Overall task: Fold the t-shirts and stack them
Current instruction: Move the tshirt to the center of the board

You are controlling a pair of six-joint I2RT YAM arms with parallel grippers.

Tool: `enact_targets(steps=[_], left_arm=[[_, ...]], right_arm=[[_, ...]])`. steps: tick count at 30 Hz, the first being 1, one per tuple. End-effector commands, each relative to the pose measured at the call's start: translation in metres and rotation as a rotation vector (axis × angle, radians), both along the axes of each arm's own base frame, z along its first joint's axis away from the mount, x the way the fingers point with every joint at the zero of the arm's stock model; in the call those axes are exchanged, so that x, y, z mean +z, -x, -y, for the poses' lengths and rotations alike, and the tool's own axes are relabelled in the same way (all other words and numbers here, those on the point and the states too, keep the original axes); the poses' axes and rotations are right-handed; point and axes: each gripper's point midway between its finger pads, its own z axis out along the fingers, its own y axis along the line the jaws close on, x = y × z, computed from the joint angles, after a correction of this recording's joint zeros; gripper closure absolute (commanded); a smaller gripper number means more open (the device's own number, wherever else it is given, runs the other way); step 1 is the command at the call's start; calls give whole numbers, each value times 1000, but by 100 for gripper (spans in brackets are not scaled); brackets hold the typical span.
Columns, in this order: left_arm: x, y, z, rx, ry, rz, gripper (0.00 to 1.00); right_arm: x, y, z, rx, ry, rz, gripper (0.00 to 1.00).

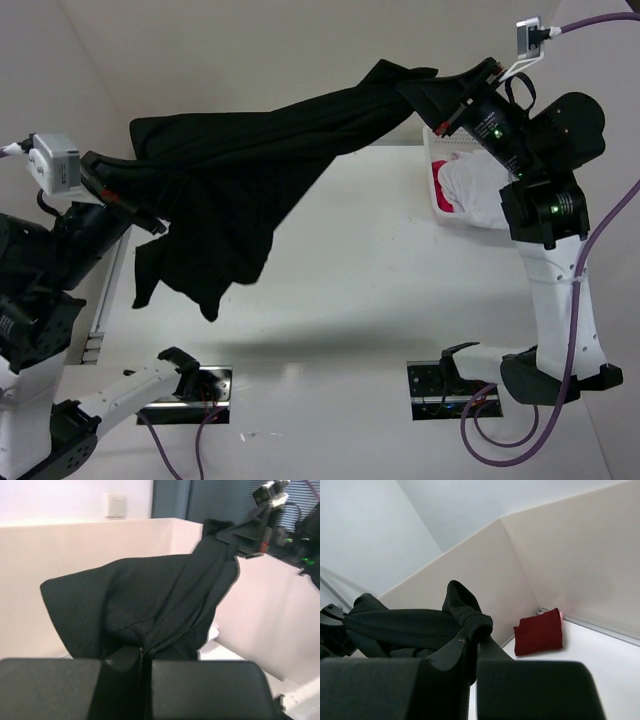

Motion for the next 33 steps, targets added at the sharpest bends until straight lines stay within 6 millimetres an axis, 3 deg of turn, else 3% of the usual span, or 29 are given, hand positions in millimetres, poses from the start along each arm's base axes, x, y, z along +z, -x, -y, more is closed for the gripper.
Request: enact_targets(steps=[1, 4, 5, 7, 8, 11, 15, 18, 22, 25, 27, 33], left_arm=[[-51, -11, 39, -174, -64, -156, 100], [-131, -30, 74, -314, -161, -347, 100], [-166, -38, 81, -331, -185, -429, 100], [-210, -46, 85, -328, -215, -533, 100], [-240, -52, 86, -312, -233, -608, 100], [-258, -63, 85, -268, -266, -654, 100], [-253, -93, 79, -182, -305, -660, 100], [-248, -123, 63, -65, -303, -662, 100], [-232, -154, 35, 90, -263, -658, 100], [-200, -161, 13, 174, -263, -597, 100], [-177, -160, 4, 214, -290, -531, 100], [-141, -157, -12, 293, -292, -448, 100]], right_arm=[[-11, -36, 2, -58, -6, -30, 100], [-46, -58, 1, -86, 22, -91, 100], [-79, -75, 0, -109, 43, -161, 100], [-117, -91, 0, -134, 67, -242, 100], [-151, -101, 1, -153, 94, -309, 100], [-185, -110, 1, -165, 114, -378, 100], [-211, -128, 1, -191, 154, -424, 100], [-199, -141, 2, -214, 165, -395, 100], [-164, -151, 3, -238, 157, -322, 100], [-142, -153, 4, -250, 151, -282, 100], [-124, -147, 3, -232, 141, -247, 100], [-63, -116, 13, -255, 126, -107, 100]])
